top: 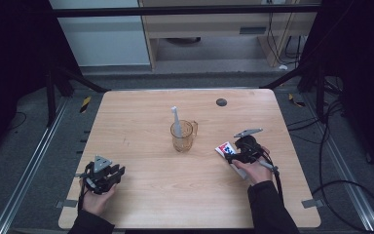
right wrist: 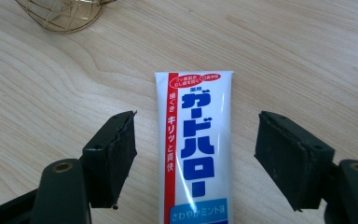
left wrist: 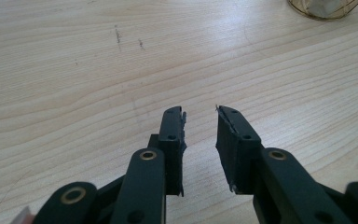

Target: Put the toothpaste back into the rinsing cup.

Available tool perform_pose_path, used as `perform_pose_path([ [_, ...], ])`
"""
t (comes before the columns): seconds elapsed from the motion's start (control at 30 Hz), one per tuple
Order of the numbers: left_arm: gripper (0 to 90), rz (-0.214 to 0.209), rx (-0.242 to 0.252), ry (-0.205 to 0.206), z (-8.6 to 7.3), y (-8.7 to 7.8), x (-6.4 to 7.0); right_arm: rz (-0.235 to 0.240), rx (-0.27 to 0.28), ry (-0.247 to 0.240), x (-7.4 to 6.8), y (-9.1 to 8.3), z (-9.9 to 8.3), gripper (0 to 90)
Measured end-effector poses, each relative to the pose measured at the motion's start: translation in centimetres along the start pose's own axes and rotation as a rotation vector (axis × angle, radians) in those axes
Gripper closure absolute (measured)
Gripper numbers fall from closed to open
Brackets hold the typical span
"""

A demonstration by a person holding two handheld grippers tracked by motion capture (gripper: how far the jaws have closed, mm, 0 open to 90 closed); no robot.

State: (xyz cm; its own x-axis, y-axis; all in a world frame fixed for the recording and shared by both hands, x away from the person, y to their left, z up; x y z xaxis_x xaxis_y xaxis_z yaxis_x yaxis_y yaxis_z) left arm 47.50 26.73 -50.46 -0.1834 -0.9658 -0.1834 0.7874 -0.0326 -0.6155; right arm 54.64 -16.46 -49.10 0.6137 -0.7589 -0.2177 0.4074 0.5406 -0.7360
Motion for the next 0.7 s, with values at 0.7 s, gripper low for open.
perform_pose_path([
  [0.7,70.4,0.005,-0.010,0.016,0.0,0.2,0.1,-0.001,-0.075,0.003,0.4,2.0,-0.4,24.7],
])
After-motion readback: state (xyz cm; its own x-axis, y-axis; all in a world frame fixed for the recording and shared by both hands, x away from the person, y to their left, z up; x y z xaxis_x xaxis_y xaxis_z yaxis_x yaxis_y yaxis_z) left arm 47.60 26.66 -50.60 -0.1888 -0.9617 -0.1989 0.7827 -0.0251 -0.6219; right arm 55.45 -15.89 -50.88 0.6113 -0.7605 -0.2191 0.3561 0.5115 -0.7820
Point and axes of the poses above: each handheld gripper's, and its own axes: y roughly forward along the jaws, z roughly out of its top, x roughly to its right, the point moved 5 cm from there along y, roughly forward along the jaws, and after that the axes turned 15 degrees about z, right-handed, at the moved point
